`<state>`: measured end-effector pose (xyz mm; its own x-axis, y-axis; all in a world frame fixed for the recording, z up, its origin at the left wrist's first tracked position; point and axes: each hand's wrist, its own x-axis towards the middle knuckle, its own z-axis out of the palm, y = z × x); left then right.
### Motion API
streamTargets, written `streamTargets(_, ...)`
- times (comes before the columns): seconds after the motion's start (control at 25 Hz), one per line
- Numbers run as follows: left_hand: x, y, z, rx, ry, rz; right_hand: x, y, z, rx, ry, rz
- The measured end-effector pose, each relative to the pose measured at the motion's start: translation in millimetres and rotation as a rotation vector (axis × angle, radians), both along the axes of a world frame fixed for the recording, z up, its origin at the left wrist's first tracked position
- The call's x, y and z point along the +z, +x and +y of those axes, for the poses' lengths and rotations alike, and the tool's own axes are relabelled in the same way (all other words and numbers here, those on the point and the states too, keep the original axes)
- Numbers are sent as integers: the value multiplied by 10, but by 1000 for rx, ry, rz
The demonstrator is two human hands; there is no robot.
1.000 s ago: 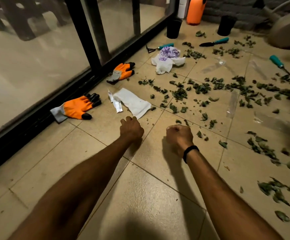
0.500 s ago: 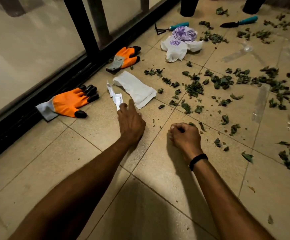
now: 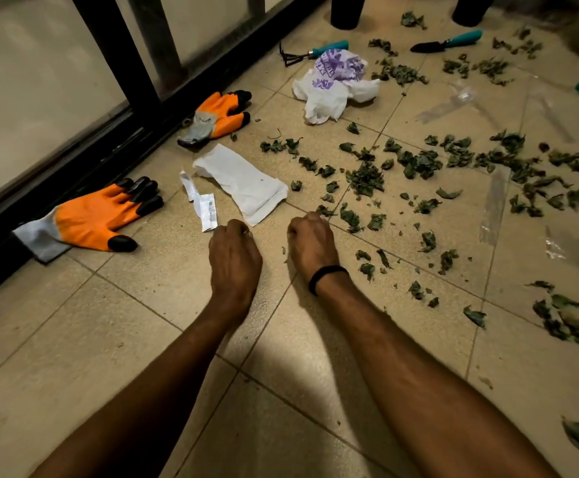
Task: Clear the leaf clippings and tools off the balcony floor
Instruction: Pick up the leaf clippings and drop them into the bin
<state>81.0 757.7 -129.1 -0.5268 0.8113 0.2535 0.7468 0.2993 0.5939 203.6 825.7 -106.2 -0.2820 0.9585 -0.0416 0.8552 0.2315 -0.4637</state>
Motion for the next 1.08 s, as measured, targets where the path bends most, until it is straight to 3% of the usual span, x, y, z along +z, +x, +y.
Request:
streamTargets(0.12,72,198,-9,-106,25,-79,99,216,19,-189,41,115)
streamTargets(0.24,132,409,75,-243,31,-73,290,522,247,-314,19,87)
streamTargets(0.4,149,606,483,-321,-4,-23,250,774,376,-214,-125,15)
streamTargets(0.56,67,819,923,-395,-155,45,82,880,275,-89,50,-66)
streamTargets(0.76,30,908,1111,-464,-291,129,157,1270,442,-390,82,122)
streamTargets(0.96,-35,964,1007,-399,-139,119,145,1411,627,-212,-219,50)
streamTargets(1.08,-7,1010,869,-322,-119,24,100,1292,510,-65,-132,-13)
